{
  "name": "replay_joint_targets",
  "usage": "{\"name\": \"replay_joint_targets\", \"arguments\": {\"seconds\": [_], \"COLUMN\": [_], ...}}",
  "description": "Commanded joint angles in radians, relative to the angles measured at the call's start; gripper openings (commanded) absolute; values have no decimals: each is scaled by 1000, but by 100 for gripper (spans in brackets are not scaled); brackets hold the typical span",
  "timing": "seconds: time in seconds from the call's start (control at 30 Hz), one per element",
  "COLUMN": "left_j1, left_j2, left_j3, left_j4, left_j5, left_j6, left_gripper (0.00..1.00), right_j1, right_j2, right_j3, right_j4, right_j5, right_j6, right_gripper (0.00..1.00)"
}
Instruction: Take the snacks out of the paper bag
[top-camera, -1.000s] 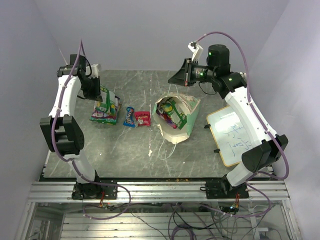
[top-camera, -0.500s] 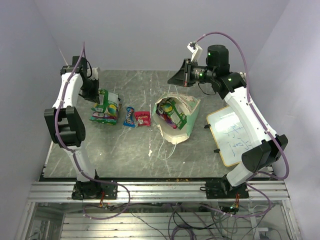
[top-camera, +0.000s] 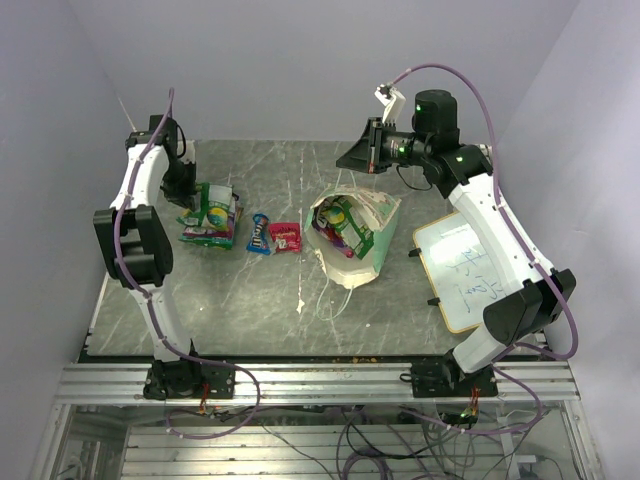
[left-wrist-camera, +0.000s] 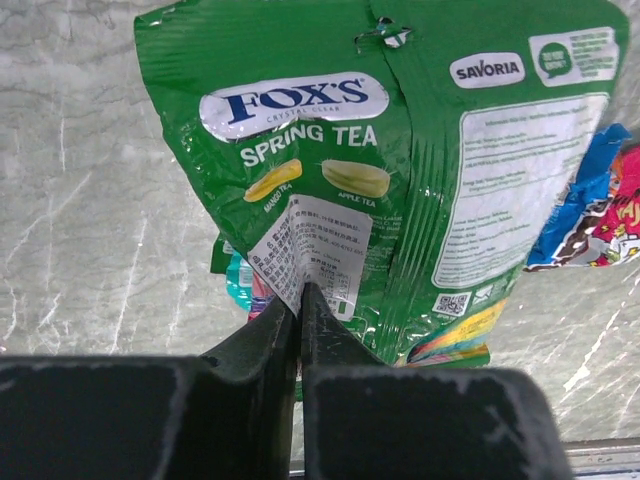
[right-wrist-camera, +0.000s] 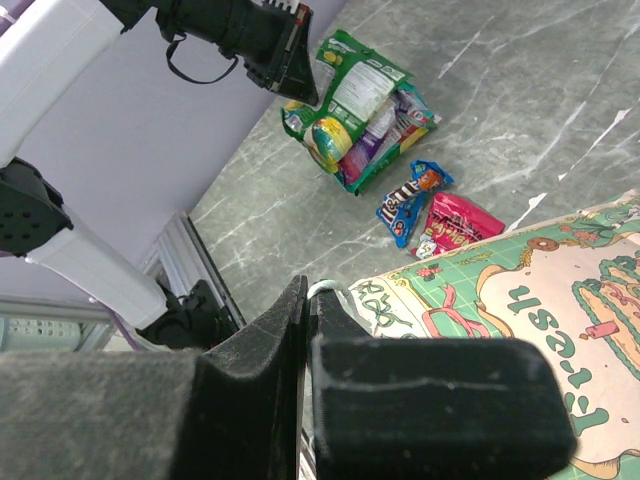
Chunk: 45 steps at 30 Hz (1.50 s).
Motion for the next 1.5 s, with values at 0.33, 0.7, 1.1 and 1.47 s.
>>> {"name": "replay_joint_targets", "arguments": {"seconds": [0.33, 0.7, 1.1, 1.47], "left_j1": [11, 11, -96, -639], "left_j2": [-20, -114, -448, -698], "left_j3": [-43, -18, -228, -460], "left_j4": [39, 69, 255, 568], "left_j5": [-72, -185, -118, -133], "left_j6": [-36, -89, -344, -692], "left_gripper": [37, 60, 75, 63], "right_j1": [3, 3, 0, -61], "right_j2": [-5, 1, 22, 30], "right_j3": [36, 38, 92, 99], "right_j4": [6, 10, -27, -4], "right_j5": [5, -1, 69, 82], "right_j6": [-12, -4, -27, 21], "right_gripper": [0, 0, 0, 0]}}
